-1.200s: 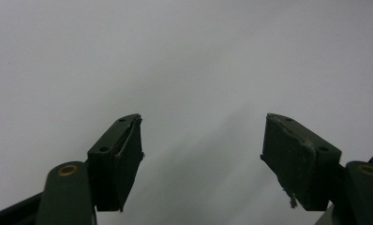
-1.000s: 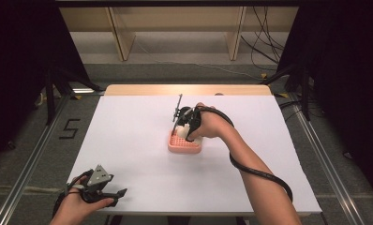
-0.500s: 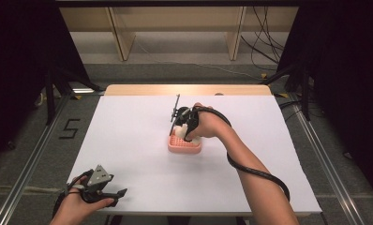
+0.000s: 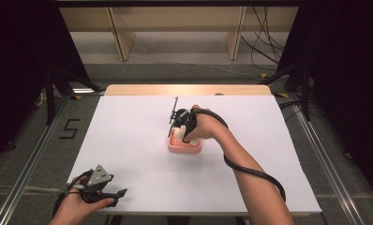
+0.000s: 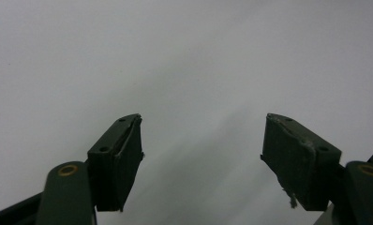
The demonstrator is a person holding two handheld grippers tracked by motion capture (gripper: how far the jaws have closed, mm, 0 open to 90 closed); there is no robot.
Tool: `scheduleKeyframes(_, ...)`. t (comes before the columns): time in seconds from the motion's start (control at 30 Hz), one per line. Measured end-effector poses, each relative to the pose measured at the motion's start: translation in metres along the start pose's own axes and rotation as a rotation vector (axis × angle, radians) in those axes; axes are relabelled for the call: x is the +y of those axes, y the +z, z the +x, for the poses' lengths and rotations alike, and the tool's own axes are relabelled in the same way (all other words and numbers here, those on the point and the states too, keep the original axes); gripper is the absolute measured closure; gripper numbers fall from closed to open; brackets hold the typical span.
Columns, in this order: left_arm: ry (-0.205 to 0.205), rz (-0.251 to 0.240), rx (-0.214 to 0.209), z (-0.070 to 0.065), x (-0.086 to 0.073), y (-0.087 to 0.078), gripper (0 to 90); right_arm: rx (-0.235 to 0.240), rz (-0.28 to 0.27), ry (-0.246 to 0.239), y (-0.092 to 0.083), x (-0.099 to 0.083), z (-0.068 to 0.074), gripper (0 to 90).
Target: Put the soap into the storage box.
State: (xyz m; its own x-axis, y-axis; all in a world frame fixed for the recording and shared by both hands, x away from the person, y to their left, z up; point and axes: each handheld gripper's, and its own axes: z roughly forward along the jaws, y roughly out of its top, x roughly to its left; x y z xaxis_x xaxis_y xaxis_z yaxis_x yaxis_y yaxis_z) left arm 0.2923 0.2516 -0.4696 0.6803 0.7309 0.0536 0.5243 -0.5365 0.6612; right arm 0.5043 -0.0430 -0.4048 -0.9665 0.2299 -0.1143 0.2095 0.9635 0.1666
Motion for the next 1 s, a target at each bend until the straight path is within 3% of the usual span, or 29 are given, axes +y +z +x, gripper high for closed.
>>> scheduleKeyframes(0.1,-0.032,-0.023,0.008,-0.002,0.0,0.002,28.5,0.008,-0.002,-0.006,0.005,-0.001,0.0,50.5)
scheduleKeyframes(0.17,0.0,0.001,-0.001,0.0,0.0,0.0,28.5,0.001,-0.015,-0.031,0.008,-0.001,-0.002,50.5)
scheduleKeyframes(0.27,0.001,0.001,0.0,0.0,0.0,0.0,28.5,0.0,0.004,-0.001,0.011,-0.002,-0.002,50.5)
scheduleKeyframes(0.3,-0.008,-0.006,-0.001,0.0,0.0,0.0,28.5,-0.009,-0.017,-0.047,0.013,-0.002,-0.005,50.5)
scheduleKeyframes(0.47,-0.005,-0.004,-0.002,0.0,0.0,0.0,28.5,-0.011,-0.019,-0.035,0.017,-0.003,-0.005,50.4)
scheduleKeyframes(0.53,-0.006,-0.004,-0.002,0.0,0.0,0.0,28.5,0.009,-0.017,0.004,0.018,-0.002,-0.003,50.4)
scheduleKeyframes(0.57,-0.006,-0.004,-0.003,0.0,0.0,0.0,28.5,0.001,-0.027,-0.017,0.019,-0.002,-0.004,50.4)
scheduleKeyframes(0.73,-0.006,-0.003,0.002,0.0,0.0,0.0,28.5,-0.003,-0.02,-0.01,0.02,-0.002,-0.003,50.0)
scheduleKeyframes(0.77,-0.032,-0.022,0.006,-0.002,0.0,0.002,28.5,-0.001,-0.031,0.013,0.021,-0.002,-0.001,49.5)
scheduleKeyframes(0.8,-0.009,-0.009,0.021,-0.001,0.0,0.002,28.5,0.002,-0.041,-0.018,0.022,-0.003,-0.003,49.0)
scheduleKeyframes(0.83,-0.013,-0.006,0.0,-0.001,0.0,0.001,28.5,-0.018,-0.032,-0.057,0.022,-0.003,-0.005,48.7)
scheduleKeyframes(0.97,-0.005,-0.002,0.0,0.0,0.0,0.0,28.5,-0.013,-0.034,0.04,0.014,-0.002,0.001,43.3)
scheduleKeyframes(1.0,-0.039,-0.025,0.007,-0.003,-0.001,0.002,28.5,-0.013,-0.045,0.037,0.013,-0.003,0.002,42.3)
